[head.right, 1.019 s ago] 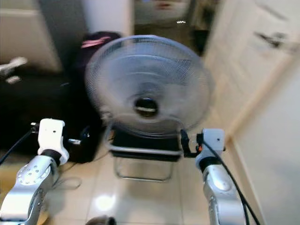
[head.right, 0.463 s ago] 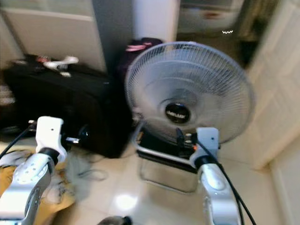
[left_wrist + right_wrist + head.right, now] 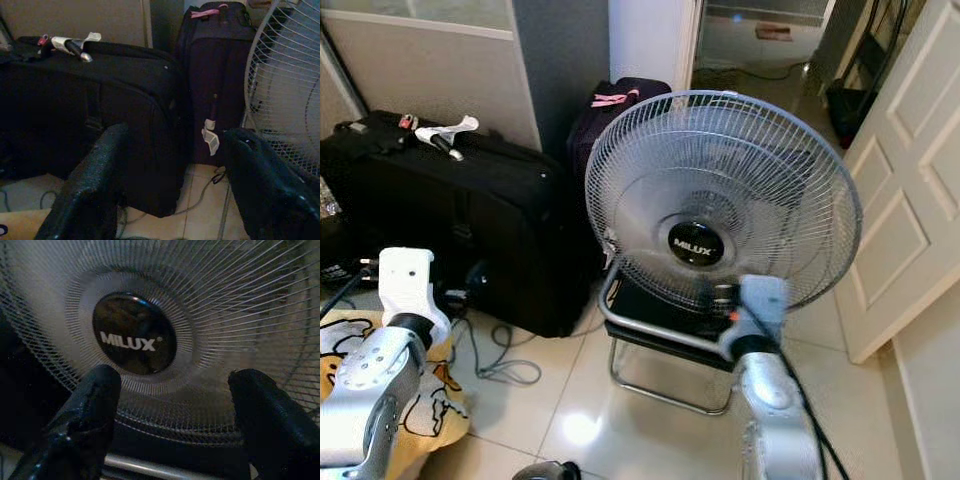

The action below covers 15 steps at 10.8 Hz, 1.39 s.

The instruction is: Clean up the room

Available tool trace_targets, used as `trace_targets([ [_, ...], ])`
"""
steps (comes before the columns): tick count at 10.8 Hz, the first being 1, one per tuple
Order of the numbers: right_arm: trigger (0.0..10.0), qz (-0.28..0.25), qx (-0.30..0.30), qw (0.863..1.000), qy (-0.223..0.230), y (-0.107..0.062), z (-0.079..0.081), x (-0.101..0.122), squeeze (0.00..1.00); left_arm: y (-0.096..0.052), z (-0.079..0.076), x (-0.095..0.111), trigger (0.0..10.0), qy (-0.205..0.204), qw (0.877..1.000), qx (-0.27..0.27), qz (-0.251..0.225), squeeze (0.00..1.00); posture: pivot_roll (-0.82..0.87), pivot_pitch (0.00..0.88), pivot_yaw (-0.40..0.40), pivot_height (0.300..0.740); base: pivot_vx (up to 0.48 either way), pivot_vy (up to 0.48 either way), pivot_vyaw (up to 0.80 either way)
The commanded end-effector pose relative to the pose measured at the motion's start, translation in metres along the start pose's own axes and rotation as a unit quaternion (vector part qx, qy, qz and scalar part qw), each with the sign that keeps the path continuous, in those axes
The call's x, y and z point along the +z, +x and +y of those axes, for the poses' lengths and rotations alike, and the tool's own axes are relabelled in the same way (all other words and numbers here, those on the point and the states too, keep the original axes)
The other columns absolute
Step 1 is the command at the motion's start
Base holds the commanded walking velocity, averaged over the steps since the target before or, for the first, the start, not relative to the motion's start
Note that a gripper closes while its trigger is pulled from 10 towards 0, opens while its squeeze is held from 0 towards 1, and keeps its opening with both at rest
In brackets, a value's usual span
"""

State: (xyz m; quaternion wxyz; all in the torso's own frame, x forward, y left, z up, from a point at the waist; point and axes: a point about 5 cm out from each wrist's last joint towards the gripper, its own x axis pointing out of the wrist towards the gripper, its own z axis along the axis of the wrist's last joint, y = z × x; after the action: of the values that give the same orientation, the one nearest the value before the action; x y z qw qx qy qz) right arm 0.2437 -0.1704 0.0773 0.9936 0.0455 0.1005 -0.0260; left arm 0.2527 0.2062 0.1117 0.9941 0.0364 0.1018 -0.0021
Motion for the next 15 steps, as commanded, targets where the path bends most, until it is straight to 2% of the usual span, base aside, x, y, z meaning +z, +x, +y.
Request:
trace_targets([
  [1,0.0,-0.007,0.006,1.0,0.01,0.005,0.0,0.006,0.0,0.001,-0.001,0.001,0.0,-0.001,1.0,-0.001,-0.001,0.0,0.02,0.0,0.022,0.74,0.0,0.0,0.0],
  [2,1.6,-0.004,0.02,1.0,0.013,0.006,0.003,0.006,0.0,0.0,-0.004,0.001,0.0,-0.003,1.0,-0.018,-0.003,0.0,0.05,0.0,0.009,0.74,0.0,0.0,0.0],
  [3,10.0,-0.004,0.045,0.999,-0.012,0.008,0.012,0.01,0.0,0.004,0.001,0.007,7.9,0.02,1.0,-0.004,-0.011,0.0,0.04,0.0,0.008,0.74,0.0,0.0,0.0],
  [4,10.0,-0.015,0.064,0.997,-0.036,0.01,0.016,0.016,0.0,0.006,0.001,0.01,10.0,0.02,1.0,-0.005,-0.015,0.0,0.04,0.0,0.004,0.74,0.0,0.3,0.0],
  [5,10.0,-0.026,0.072,0.995,-0.062,0.013,0.014,0.022,0.0,0.009,-0.003,0.008,10.0,0.034,0.999,-0.007,-0.016,0.0,0.02,0.0,0.005,0.74,0.0,0.364,0.8],
  [7,10.0,-0.034,0.082,0.993,-0.083,0.016,0.01,0.028,0.0,0.011,-0.008,0.009,10.0,0.025,0.999,-0.008,-0.019,0.0,0.02,0.0,-0.004,0.74,0.0,0.332,0.8],
  [10,10.0,-0.03,0.082,0.993,-0.081,0.019,0.01,0.026,0.0,0.017,-0.006,0.013,10.0,0.032,0.999,-0.001,-0.026,0.0,0.04,0.0,-0.005,0.74,0.0,0.306,0.8],
  [12,10.0,-0.031,0.08,0.993,-0.079,0.02,0.011,0.025,0.0,0.017,-0.007,0.015,10.0,0.036,0.999,-0.004,-0.03,0.0,0.04,0.0,0.004,0.74,0.0,0.0,0.8],
  [13,10.0,-0.031,0.079,0.993,-0.078,0.02,0.01,0.025,0.0,0.016,-0.01,0.018,10.0,0.054,0.997,-0.014,-0.044,0.0,0.04,0.0,0.003,0.74,0.0,0.0,0.8],
  [14,10.0,-0.031,0.075,0.994,-0.077,0.02,0.009,0.024,0.0,0.015,-0.012,0.019,10.0,0.064,0.997,-0.018,-0.046,0.0,0.04,0.0,0.004,0.74,0.0,-0.48,0.48],
  [15,10.0,-0.028,0.067,0.995,-0.066,0.021,0.009,0.023,0.0,0.015,-0.01,0.018,10.0,0.056,0.997,-0.014,-0.044,0.0,0.04,0.0,0.004,0.74,0.0,-0.48,0.0],
])
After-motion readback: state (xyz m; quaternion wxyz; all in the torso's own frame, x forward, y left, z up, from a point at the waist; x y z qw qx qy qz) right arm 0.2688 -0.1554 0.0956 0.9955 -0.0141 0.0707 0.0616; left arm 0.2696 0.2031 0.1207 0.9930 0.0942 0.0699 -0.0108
